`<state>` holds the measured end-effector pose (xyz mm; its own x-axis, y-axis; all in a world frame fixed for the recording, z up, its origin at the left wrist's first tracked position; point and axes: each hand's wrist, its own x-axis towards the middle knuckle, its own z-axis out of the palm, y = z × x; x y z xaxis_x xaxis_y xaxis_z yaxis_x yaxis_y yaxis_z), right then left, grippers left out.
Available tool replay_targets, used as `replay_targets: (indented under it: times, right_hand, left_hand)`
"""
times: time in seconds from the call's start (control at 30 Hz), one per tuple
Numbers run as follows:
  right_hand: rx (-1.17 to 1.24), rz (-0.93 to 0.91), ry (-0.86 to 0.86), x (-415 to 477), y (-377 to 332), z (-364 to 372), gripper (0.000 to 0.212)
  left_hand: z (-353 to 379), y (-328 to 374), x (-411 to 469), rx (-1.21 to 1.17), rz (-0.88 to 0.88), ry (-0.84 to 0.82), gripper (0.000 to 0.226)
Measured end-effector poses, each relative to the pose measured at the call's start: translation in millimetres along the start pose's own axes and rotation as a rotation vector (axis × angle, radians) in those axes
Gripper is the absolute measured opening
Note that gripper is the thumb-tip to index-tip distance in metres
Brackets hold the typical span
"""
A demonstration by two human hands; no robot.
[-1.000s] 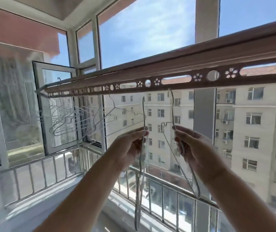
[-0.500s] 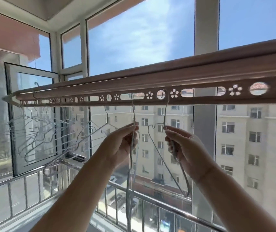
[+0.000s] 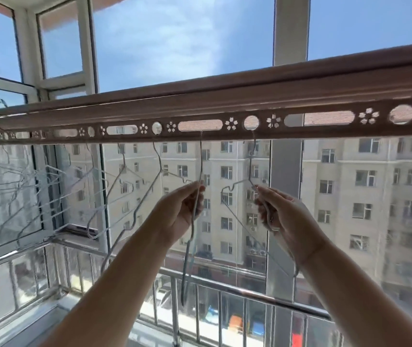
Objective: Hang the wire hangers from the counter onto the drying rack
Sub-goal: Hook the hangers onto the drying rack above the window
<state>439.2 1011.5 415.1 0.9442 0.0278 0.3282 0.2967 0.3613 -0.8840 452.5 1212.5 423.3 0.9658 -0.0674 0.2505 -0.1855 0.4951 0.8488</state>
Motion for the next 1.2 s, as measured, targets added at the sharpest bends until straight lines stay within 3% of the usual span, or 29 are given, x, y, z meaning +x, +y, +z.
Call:
replay_targets:
  times: [0.23, 0.37, 0.5, 0.63, 0.77, 1.0, 1.2]
  right_hand:
    - [0.030, 0.013, 0.099, -23, 24, -31, 0.013]
    - [-0.090, 0.025, 0.236, -48, 52, -70, 0.013]
    - [-0.279, 0.058, 0.310, -80, 74, -115, 0.028]
    - [-0.371, 0.037, 0.388, -115, 76, -161, 0.041]
    - [-0.494, 0.013, 0.495, -155, 64, -211, 0.053]
    - [-0.825, -0.050, 0.746, -252, 16, -311, 0.055]
    - [-0.884, 0.011, 0.960, -355, -29, -403, 0.055]
  left_hand:
    - [-52, -38, -19, -0.004, 0.046, 0.035, 0.019]
    - [-73, -89, -30, 0.014, -0.090, 0.058, 0.017]
    - [-58, -152, -45, 0.148, -0.272, -0.070, 0.033]
    - [-21, -202, -55, 0.367, -0.358, -0.276, 0.040]
    - [31, -241, -65, 0.541, -0.319, -0.520, 0.039]
    - [155, -311, -106, 0.579, -0.266, -0.810, 0.037]
    - [274, -370, -166, 0.551, -0.286, -0.970, 0.043]
